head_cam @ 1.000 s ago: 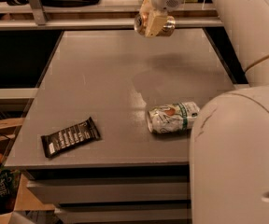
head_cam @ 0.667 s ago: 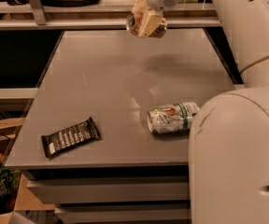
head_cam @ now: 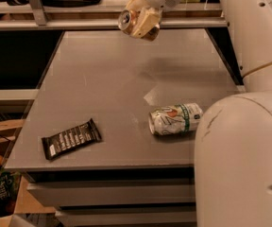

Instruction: Place orange can upright

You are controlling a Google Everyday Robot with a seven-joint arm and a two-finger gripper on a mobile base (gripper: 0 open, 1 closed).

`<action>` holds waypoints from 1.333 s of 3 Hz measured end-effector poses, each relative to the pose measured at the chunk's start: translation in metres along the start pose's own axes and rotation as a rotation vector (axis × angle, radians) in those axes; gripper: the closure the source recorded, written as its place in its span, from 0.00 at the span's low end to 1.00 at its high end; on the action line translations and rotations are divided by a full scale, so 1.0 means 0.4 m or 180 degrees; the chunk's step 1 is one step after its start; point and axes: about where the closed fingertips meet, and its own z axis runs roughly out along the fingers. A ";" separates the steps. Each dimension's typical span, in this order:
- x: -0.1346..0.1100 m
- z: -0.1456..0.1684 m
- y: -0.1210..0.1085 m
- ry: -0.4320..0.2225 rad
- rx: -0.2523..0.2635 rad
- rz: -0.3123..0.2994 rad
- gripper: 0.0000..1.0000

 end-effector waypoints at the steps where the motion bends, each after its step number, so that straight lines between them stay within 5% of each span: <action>1: 0.000 0.006 -0.002 -0.0004 0.0008 0.0009 1.00; 4: -0.087 0.031 0.101 -0.0054 -0.0038 0.0171 1.00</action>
Offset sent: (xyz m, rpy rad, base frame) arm -0.0380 0.0128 -0.0074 -0.0237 0.0433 -0.0492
